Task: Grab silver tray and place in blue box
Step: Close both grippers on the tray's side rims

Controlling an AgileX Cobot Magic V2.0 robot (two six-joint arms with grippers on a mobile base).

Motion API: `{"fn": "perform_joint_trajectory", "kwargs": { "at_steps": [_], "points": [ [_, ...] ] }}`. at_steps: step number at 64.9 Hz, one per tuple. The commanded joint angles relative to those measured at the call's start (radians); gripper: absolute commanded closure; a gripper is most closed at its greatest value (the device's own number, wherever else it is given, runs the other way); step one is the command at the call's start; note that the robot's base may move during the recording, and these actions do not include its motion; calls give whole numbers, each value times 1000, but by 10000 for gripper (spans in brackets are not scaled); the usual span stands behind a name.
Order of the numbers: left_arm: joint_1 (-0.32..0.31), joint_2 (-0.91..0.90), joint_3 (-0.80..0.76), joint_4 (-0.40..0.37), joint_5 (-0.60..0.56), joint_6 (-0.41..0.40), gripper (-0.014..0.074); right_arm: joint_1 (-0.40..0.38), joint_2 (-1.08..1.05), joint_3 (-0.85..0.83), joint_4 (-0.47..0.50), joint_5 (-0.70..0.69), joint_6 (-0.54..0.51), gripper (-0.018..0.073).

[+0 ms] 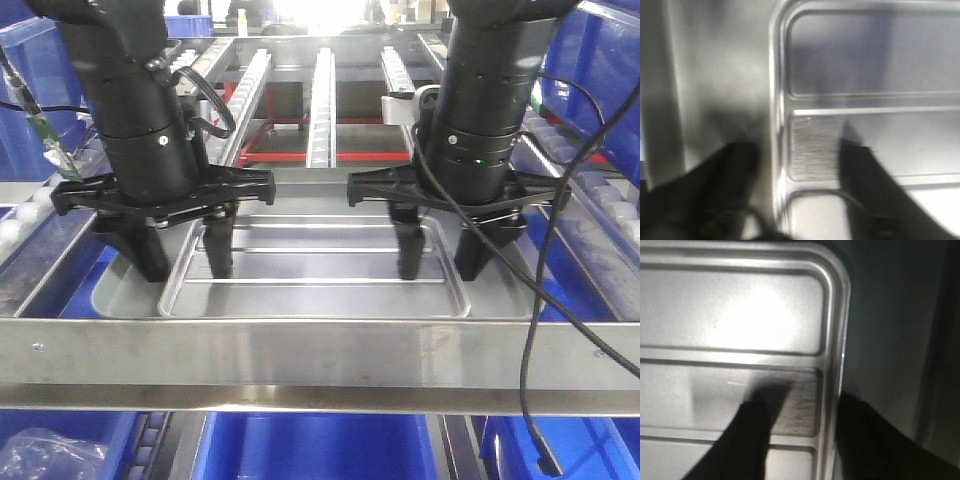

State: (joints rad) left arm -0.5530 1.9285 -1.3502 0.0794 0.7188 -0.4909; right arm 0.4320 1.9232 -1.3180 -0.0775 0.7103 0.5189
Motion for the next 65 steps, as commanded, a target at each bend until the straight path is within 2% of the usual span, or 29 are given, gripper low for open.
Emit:
{"fn": "perform_joint_trajectory", "kwargs": {
  "at_steps": [1,6,12,39,46,58,65],
  "points": [
    [-4,-43,-26,1,-19,-2,509,-4,-41,-27,-12,-20,-11,347],
    [-4,-43,-26,1,-19,-2,594,-4,-41,-27,-12,-21,-11,433],
    [-4,-43,-26,1,-19,-2,610,-4,-41,-27,-12,-20,-11,515],
    [-4,-43,-26,1,-19,-2,611,-4,-36,-27,-12,-15,-11,510],
    [-4,-43,-26,25,-13,-2,611,-4,-34,-27,-12,-3,-11,510],
    [33,-52,-26,21,38,-12,611,-22,-51,-28,-18,16,41,509],
    [54,-67,-26,-4,19,-12,611,-22,-54,-28,-18,17,37,509]
  ]
}}
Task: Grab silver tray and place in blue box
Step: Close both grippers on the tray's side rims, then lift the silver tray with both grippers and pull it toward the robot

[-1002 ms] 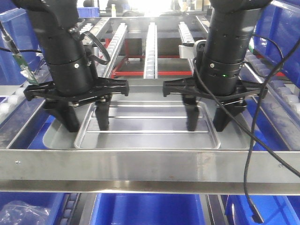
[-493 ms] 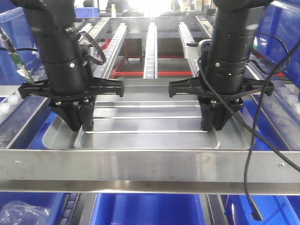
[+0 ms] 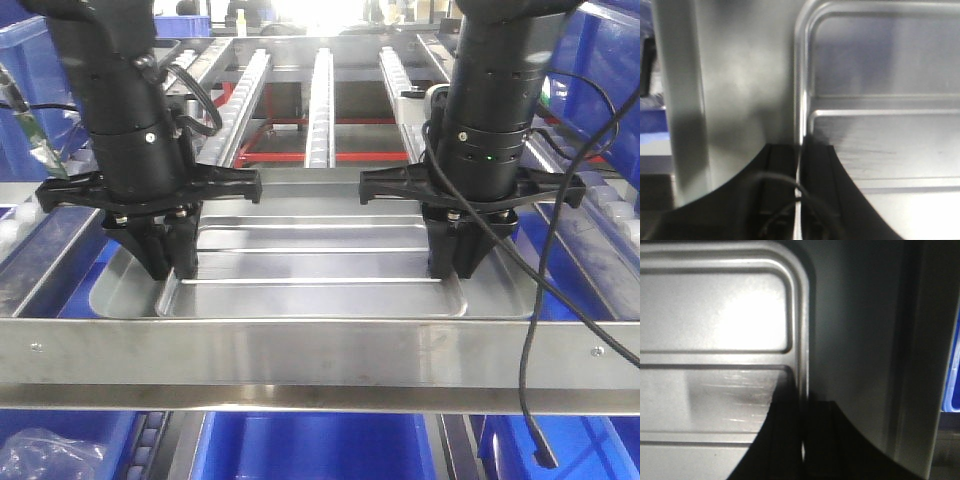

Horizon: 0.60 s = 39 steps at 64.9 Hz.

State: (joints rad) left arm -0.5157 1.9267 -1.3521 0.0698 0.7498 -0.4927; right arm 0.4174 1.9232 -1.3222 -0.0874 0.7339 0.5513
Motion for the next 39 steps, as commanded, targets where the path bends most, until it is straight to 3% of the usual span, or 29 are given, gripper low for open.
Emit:
{"fn": "perform_joint_trajectory", "kwargs": {
  "at_steps": [1,39],
  "points": [
    [17,-65,-25,7,-13,-11,611,-6,-54,-24,-8,-7,5,509],
    [17,-150,-25,19,25,-11,611,1,-160,-25,-8,35,6,501]
  ]
}}
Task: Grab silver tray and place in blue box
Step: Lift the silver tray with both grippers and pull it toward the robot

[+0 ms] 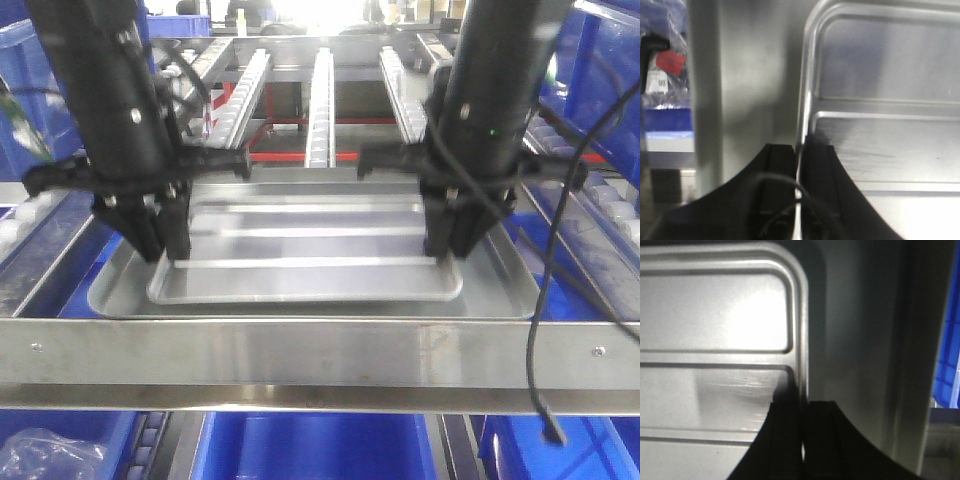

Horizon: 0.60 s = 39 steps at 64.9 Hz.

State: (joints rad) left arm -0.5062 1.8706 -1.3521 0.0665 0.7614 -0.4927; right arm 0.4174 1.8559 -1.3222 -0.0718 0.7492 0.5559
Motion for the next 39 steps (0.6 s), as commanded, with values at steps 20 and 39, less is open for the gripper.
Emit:
{"fn": "perform_joint_trajectory", "kwargs": {
  "at_steps": [20,39],
  "points": [
    [-63,-246,-23,157,162,-168,611,83,-243,29,-127,79,128,501],
    [-144,-430,132,130,152,-217,611,145,-463,207,-143,55,213,501]
  ]
}}
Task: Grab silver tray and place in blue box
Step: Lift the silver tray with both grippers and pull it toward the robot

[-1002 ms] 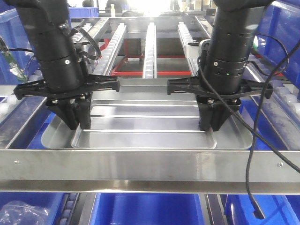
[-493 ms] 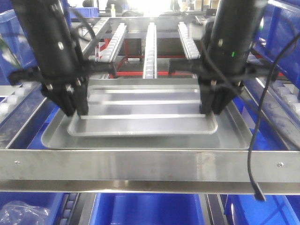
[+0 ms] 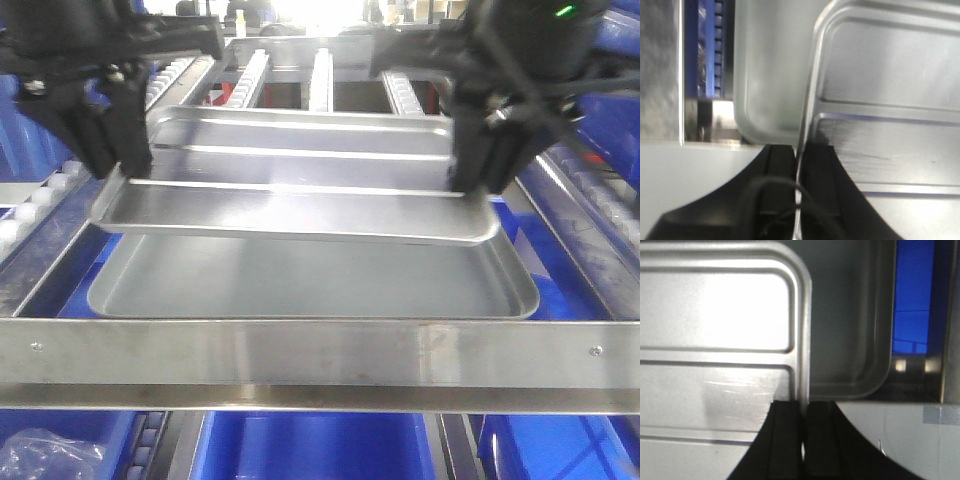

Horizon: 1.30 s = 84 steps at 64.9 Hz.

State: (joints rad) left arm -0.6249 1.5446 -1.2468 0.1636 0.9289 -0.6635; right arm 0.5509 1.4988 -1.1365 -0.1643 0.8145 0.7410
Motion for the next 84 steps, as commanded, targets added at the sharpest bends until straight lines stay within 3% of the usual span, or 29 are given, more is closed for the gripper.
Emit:
{"fn": "perform_joint_trajectory", "kwargs": {
  "at_steps": [1,24,40,84],
  "points": [
    [-31,-116,38,33,-19,-54,611,14,-116,35,-50,-11,35,501],
    [-215,-320,266,130,11,-285,612,191,-270,198,-163,48,277,501],
    [-350,-340,314,236,74,-420,612,261,-294,219,-209,81,321,501],
    [-356,-340,310,238,56,-418,612,278,-294,264,-238,19,320,501]
  ]
}}
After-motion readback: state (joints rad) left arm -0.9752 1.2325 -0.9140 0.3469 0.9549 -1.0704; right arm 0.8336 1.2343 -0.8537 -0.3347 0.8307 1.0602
